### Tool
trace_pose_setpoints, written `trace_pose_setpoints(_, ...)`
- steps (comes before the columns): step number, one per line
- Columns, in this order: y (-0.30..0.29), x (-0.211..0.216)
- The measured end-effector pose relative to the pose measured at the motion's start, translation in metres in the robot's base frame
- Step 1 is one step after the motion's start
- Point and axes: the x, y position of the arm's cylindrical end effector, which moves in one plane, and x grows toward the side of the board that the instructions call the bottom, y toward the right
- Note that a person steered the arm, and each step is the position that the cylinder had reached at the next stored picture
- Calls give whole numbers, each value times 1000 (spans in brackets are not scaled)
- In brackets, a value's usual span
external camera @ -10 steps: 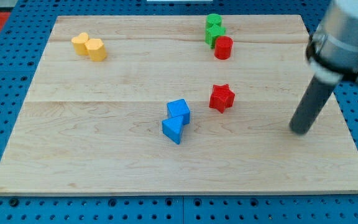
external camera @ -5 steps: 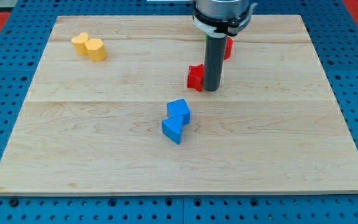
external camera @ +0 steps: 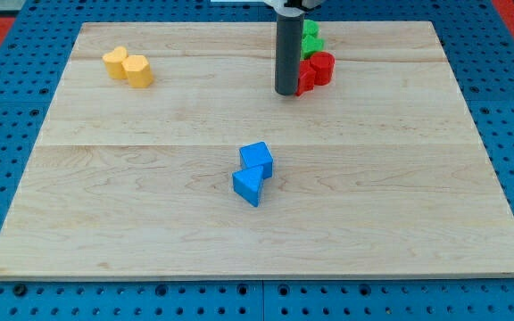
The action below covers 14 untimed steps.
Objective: Push the red star closer to the red circle
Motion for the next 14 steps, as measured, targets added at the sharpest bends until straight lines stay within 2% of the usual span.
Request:
trace_pose_setpoints(1,-43,-3)
trace_pose_setpoints(2,-65,-34)
trace_pose_setpoints(3,-49,-67)
trace_pose_setpoints(4,-19,-64)
trace_pose_setpoints(8,19,22)
trace_pose_setpoints(11,-46,19)
trace_pose_setpoints(14,0,-17)
